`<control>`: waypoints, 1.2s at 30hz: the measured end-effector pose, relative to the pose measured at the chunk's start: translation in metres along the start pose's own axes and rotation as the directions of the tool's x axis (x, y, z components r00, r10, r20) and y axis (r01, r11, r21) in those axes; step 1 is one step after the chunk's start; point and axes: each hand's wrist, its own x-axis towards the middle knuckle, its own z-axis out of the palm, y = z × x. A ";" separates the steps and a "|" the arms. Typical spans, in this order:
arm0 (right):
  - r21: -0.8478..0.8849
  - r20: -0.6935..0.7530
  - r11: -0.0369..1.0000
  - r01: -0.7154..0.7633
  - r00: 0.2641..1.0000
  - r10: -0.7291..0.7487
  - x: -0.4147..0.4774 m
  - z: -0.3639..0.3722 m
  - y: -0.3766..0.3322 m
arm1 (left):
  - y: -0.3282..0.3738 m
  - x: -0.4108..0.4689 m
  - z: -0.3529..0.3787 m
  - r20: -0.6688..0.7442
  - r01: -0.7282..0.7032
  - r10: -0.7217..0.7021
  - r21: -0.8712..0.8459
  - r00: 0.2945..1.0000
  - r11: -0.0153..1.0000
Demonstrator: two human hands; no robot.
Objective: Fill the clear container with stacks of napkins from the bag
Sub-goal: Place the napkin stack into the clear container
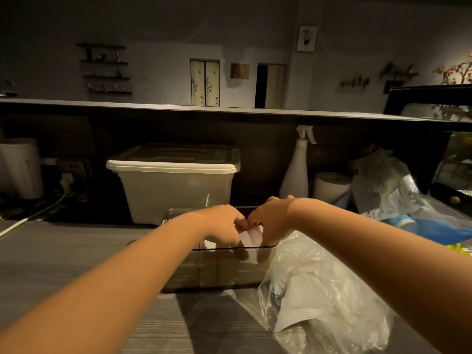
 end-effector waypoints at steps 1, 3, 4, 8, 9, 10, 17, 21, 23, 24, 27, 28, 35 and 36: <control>0.017 0.001 1.000 0.008 1.000 -0.008 0.001 0.001 0.000 | 0.000 0.002 0.002 -0.001 0.008 -0.008 0.003 1.000 1.000; 0.050 0.003 0.998 0.030 1.000 -0.030 -0.002 0.000 0.001 | 0.000 0.003 0.002 0.007 0.009 -0.009 -0.004 1.000 1.000; 0.064 -0.004 0.997 0.038 0.999 -0.038 -0.006 -0.001 0.002 | 0.002 0.002 0.000 0.006 0.003 -0.003 -0.006 1.000 1.000; 0.225 -0.139 0.974 0.026 0.990 0.005 -0.030 -0.014 0.009 | 0.014 -0.007 -0.008 -0.079 0.013 -0.019 -0.066 0.997 0.998; 0.254 -0.169 0.967 0.021 0.985 0.023 -0.036 -0.016 0.010 | 0.018 -0.010 -0.008 -0.105 0.017 -0.025 -0.074 0.994 0.997; 0.265 -0.188 0.964 0.014 0.982 0.037 -0.043 -0.019 0.012 | 0.023 -0.014 -0.008 -0.132 0.017 -0.026 -0.063 0.991 0.998; 0.287 -0.187 0.957 -0.038 0.978 0.095 -0.089 -0.020 0.012 | 0.049 -0.039 0.001 -0.270 -0.062 0.058 -0.006 0.961 0.998; 0.251 -0.151 0.967 -0.046 0.985 0.086 -0.111 -0.002 0.010 | 0.068 -0.053 0.021 -0.250 -0.098 0.089 -0.023 0.964 0.995; 0.268 -0.115 0.963 -0.031 0.991 0.064 -0.117 0.014 0.007 | 0.074 -0.056 0.035 -0.220 -0.094 0.085 -0.027 0.972 0.995; 0.272 -0.101 0.962 -0.024 0.993 0.053 -0.121 0.025 0.006 | 0.076 -0.057 0.044 -0.199 -0.088 0.080 -0.032 0.977 0.996; 0.287 -0.091 0.958 -0.016 0.995 0.044 -0.122 0.059 0.002 | 0.078 -0.057 0.072 -0.192 -0.067 0.053 -0.072 0.980 0.995; 0.306 -0.111 0.952 -0.012 0.993 0.049 -0.121 0.071 0.002 | 0.077 -0.056 0.080 -0.200 -0.065 0.048 -0.078 0.979 0.995; 0.268 -0.574 0.951 0.152 0.818 0.031 -0.112 0.148 0.001 | 0.070 -0.053 0.133 -0.437 -0.155 0.102 -0.089 0.894 0.984; 0.287 -0.612 0.944 0.166 0.789 0.047 -0.111 0.154 0.002 | 0.071 -0.052 0.136 -0.447 -0.164 0.118 -0.066 0.887 0.984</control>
